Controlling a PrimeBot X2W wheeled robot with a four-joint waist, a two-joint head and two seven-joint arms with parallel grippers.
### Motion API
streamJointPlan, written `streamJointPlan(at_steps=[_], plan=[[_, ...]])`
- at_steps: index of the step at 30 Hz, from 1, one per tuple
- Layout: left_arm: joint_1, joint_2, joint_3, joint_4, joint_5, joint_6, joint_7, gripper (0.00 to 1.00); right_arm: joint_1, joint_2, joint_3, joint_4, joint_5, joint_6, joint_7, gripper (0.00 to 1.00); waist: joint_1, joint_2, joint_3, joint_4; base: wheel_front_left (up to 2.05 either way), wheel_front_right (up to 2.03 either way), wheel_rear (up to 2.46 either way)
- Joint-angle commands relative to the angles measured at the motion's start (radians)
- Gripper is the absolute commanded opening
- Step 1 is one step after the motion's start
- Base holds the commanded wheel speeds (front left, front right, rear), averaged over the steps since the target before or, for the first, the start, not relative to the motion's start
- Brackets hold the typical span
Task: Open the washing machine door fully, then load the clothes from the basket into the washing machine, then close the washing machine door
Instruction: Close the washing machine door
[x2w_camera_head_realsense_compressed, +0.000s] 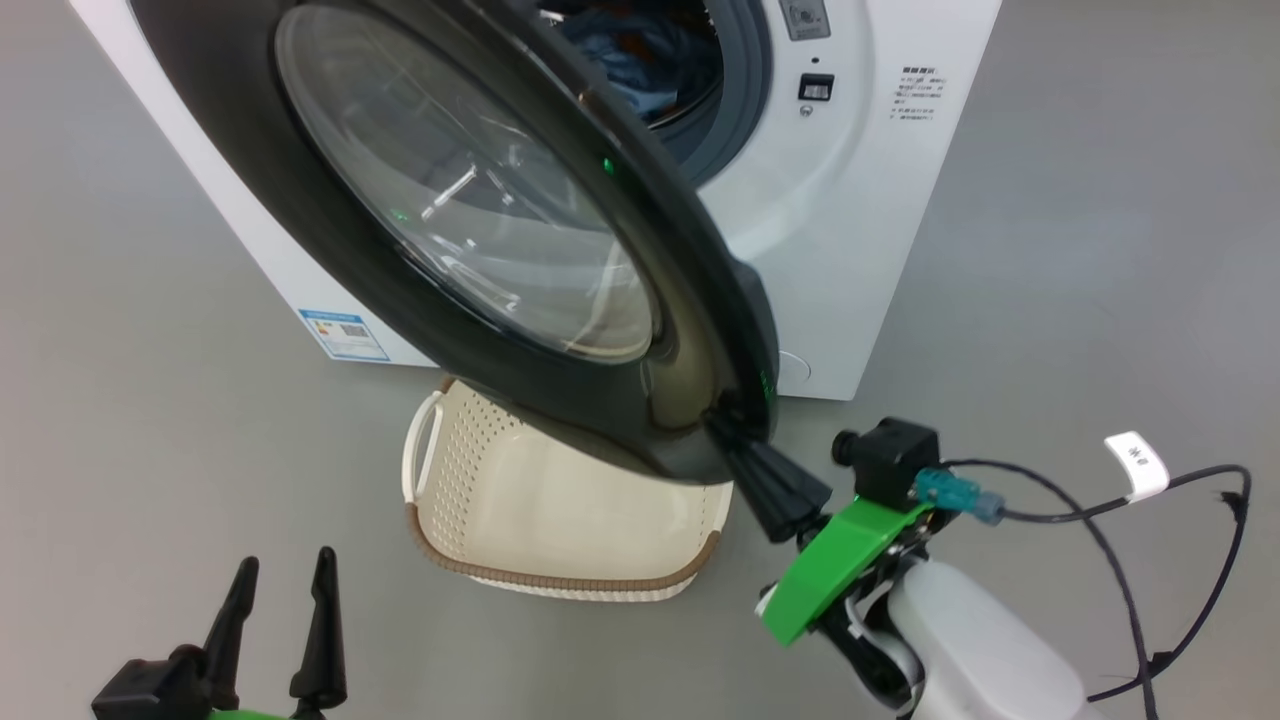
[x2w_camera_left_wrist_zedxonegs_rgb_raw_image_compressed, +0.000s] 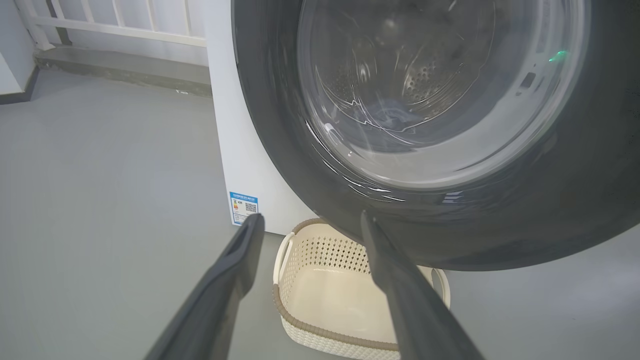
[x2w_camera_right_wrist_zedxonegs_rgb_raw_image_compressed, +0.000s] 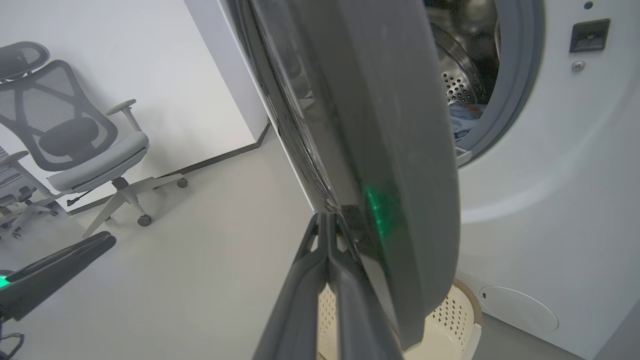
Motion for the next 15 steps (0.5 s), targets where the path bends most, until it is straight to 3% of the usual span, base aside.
streamJointPlan(at_steps=[1, 15], plan=[[-0.039, 0.013, 0.029, -0.025, -0.007, -0.003, -0.006, 1.00, -0.039, 0.003, -0.013, -0.023, -0.009, 0.001, -0.005, 0.00, 0.0000, -0.0001, 0.009, 0.001, 0.00, 0.00, 0.00], [-0.077, 0.008, 0.021, -0.039, -0.003, -0.003, -0.006, 1.00, -0.111, -0.031, -0.107, -0.022, -0.029, 0.001, -0.005, 0.00, 0.0000, -0.0001, 0.073, 0.017, 0.00, 0.00, 0.00]])
